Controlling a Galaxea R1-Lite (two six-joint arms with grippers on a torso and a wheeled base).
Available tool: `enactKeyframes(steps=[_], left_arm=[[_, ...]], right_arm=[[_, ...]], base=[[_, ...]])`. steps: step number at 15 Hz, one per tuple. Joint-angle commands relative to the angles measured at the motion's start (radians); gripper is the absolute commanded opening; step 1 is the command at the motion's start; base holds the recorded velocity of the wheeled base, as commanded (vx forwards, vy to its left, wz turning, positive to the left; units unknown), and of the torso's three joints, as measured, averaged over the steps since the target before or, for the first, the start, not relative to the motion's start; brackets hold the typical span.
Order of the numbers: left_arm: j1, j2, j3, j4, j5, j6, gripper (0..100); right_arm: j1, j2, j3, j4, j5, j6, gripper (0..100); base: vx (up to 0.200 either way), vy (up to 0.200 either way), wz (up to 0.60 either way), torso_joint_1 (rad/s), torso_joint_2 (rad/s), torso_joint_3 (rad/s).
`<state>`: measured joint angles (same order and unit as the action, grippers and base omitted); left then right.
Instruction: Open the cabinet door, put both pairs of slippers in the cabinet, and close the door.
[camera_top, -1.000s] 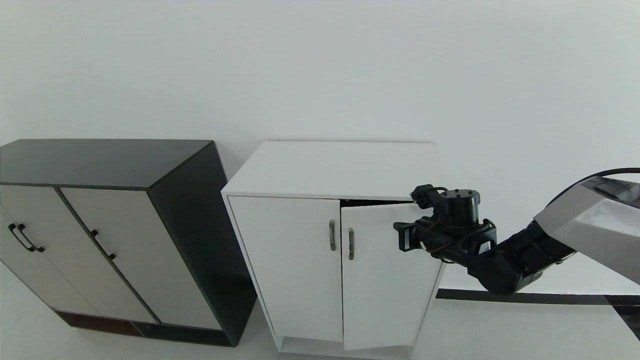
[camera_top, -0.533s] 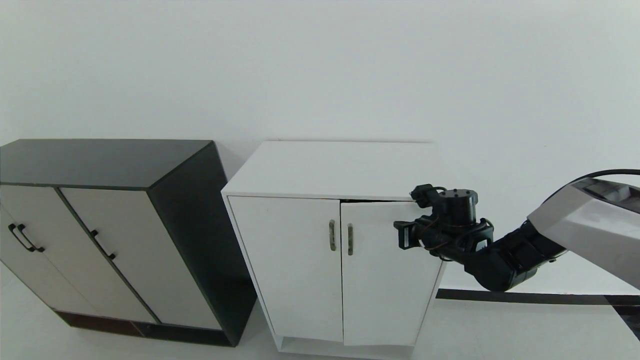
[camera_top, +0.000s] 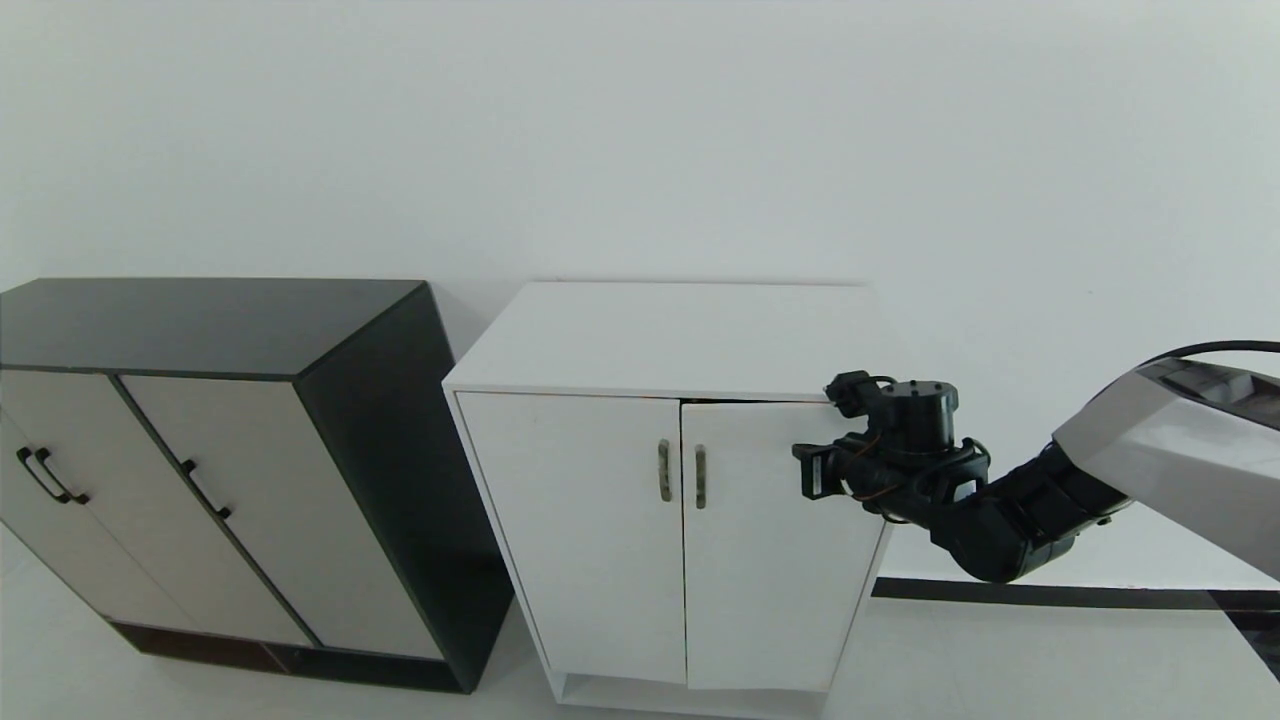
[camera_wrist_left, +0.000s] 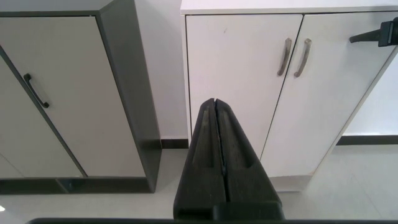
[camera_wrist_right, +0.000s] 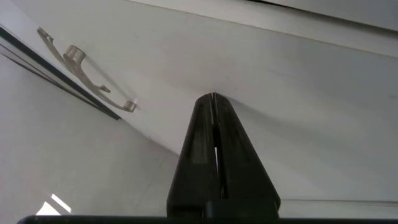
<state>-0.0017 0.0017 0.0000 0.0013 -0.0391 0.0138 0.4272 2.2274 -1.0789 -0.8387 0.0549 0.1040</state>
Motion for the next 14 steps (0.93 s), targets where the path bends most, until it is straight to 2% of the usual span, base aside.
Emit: enactKeyframes(steps=[1,14], left_arm=[[0.000,0.000,0.000,0.000,-0.001,0.000,0],[0.000,0.000,0.000,0.000,0.001,-0.003,0]], right_arm=[[0.001,0.001,-0.001,0.000,0.000,0.000,0],[0.002,0.023,-0.039,0.003,-0.001,0.002,0]], base=[[0.000,0.000,0.00,0.000,0.00,0.000],[0.000,0.000,0.00,0.000,0.00,0.000]])
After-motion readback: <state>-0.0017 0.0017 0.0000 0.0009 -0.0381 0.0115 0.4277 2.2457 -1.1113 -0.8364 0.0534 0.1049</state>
